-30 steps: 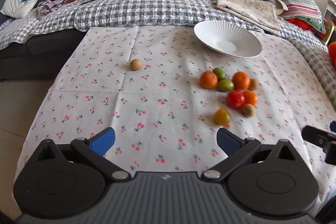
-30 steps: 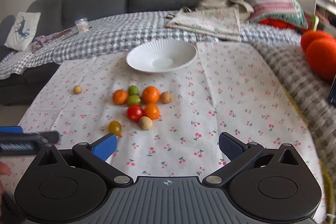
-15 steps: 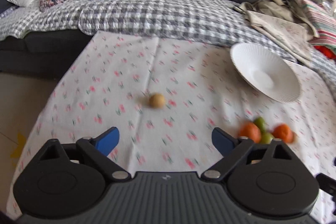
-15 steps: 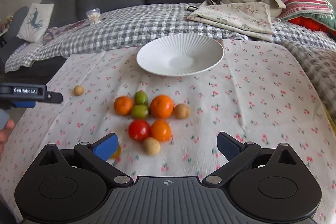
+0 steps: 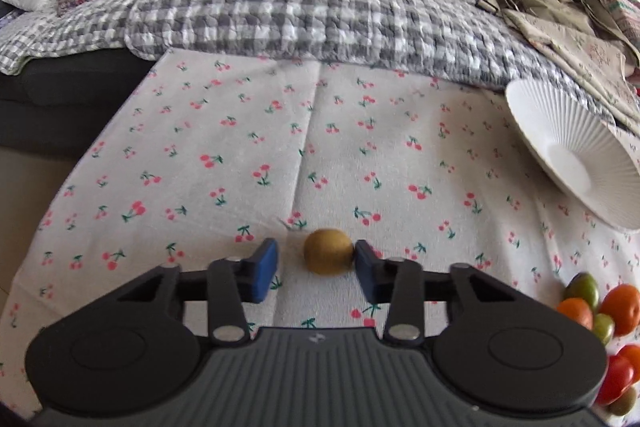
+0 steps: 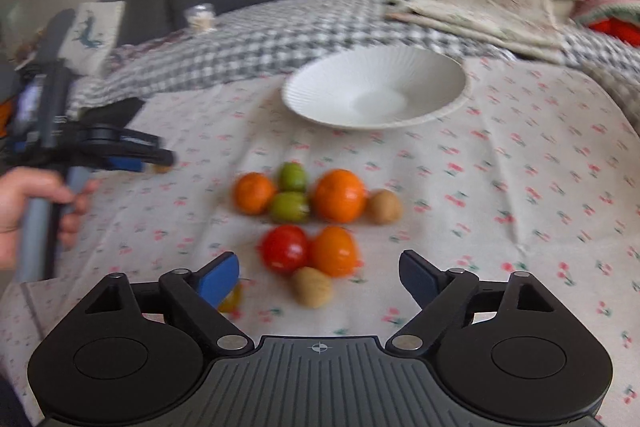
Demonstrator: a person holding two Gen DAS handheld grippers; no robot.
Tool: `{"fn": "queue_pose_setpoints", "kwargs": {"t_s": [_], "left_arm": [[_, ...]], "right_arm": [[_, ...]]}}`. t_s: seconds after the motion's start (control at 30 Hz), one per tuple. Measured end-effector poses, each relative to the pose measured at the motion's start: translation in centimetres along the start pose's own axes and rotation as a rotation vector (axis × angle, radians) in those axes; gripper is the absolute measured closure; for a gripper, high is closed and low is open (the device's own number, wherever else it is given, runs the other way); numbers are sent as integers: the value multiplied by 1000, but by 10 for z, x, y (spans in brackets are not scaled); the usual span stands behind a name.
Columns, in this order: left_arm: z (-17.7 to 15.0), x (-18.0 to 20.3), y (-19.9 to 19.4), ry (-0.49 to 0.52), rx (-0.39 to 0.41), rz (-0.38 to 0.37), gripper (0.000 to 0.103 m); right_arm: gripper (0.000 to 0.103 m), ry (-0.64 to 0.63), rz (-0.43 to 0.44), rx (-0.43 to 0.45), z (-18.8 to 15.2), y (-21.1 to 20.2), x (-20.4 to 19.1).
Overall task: Organize fruits
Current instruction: 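Grasp a small brown kiwi with the left tool while the right tool grasps a yellow cherry tomato, then carry both fruits into the white bowl and open both tools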
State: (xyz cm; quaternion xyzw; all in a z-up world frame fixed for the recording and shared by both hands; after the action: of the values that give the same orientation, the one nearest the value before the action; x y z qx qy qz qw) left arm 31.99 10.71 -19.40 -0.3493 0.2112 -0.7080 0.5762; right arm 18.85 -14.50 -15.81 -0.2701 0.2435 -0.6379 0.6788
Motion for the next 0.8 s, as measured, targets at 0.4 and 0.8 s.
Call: {"fn": "queue_pose_setpoints", "kwargs": {"t_s": [0.4,0.8], "left_arm": [[-1,3,-4,8,-12,-15,78],[-1,18,-25,22,-8,-37,78]], "right_arm": [[70,-174,50,-41,-23,28,-60],[78,-120,93,-11,-10,10,-47]]}}
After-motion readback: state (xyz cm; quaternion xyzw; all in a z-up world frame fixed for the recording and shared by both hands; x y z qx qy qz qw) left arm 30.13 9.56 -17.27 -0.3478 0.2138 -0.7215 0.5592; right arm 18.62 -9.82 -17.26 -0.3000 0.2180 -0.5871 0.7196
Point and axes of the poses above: each gripper's, at about its wrist camera, not at the fingertips, and y roughly the way its jaws point, x to its right, z to its top, the point moved 9 cm from there along y, roughly the way its jaws point, and after that the axes turned 15 degrees about -z, right-handed, at the moved point
